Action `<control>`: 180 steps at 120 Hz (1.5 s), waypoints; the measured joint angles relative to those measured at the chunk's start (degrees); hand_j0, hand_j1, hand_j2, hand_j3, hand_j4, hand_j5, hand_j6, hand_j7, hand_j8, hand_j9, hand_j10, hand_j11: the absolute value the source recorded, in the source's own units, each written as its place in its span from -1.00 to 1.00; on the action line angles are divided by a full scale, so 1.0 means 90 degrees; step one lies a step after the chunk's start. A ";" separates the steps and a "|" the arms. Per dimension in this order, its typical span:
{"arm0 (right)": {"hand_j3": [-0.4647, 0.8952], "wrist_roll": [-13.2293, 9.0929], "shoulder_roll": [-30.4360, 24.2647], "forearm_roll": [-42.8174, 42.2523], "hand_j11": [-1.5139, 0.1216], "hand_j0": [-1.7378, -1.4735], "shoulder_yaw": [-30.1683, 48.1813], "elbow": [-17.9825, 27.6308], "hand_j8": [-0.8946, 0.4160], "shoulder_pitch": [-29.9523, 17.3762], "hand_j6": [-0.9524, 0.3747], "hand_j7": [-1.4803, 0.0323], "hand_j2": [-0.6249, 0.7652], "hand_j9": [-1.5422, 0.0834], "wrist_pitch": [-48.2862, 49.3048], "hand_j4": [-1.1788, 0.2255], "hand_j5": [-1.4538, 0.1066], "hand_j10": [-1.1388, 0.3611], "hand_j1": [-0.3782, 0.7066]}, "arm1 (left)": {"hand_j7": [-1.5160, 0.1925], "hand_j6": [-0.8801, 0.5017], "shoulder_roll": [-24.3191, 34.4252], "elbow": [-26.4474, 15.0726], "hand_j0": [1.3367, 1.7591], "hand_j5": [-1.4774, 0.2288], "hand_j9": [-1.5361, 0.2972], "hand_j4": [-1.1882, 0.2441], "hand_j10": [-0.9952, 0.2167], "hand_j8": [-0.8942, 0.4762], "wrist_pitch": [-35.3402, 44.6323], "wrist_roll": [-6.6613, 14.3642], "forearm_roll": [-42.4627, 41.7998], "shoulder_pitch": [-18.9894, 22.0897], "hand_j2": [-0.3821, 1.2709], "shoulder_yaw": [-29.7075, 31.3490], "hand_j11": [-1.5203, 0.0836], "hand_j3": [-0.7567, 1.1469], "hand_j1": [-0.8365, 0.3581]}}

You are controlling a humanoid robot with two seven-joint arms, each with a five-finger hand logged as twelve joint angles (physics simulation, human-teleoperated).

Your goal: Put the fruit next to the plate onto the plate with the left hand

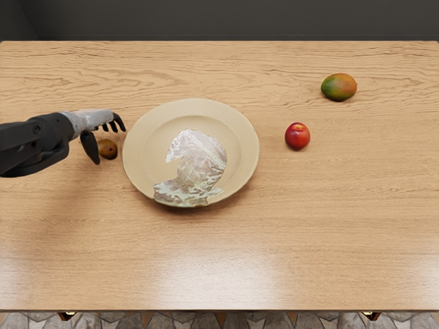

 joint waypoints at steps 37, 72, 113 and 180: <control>-0.32 0.0000 0.0000 0.0000 0.80 -0.40 -0.0004 0.0000 0.32 0.0000 0.39 0.91 -0.11 0.85 0.0000 0.64 0.81 0.48 -0.88 | 0.20 -0.28 0.0010 -0.0116 0.52 0.16 0.14 0.13 0.02 -0.25 0.0344 -0.0010 0.0065 0.0133 -0.44 0.0132 0.29 -0.21 0.24; -0.32 0.0000 0.0000 0.0000 0.80 -0.40 -0.0004 0.0000 0.32 0.0000 0.39 0.91 -0.11 0.85 0.0000 0.64 0.81 0.48 -0.88 | 0.11 -0.36 0.0049 -0.0138 0.52 0.07 0.06 0.05 -0.08 -0.33 0.0373 -0.0010 0.0068 0.0180 -0.43 0.0164 0.19 -0.21 0.12; -0.32 0.0000 0.0000 0.0000 0.80 -0.40 0.0001 0.0000 0.32 -0.0007 0.39 0.91 -0.11 0.85 0.0000 0.64 0.81 0.48 -0.88 | -0.09 -0.55 0.0068 -0.0150 0.52 -0.13 -0.14 -0.16 -0.26 -0.47 0.0412 -0.0008 0.0095 0.0239 -0.35 0.0168 -0.04 -0.20 -0.11; -0.32 0.0000 0.0000 -0.0002 0.80 -0.40 0.0005 -0.0046 0.32 0.0000 0.39 0.91 -0.11 0.85 -0.0002 0.64 0.81 0.48 -0.88 | -0.34 -0.36 0.0761 -0.0605 0.49 -0.39 -0.37 -0.11 -0.42 -0.40 -0.0085 0.0275 -0.0456 -0.0319 -0.20 0.0213 -0.30 -0.21 -0.16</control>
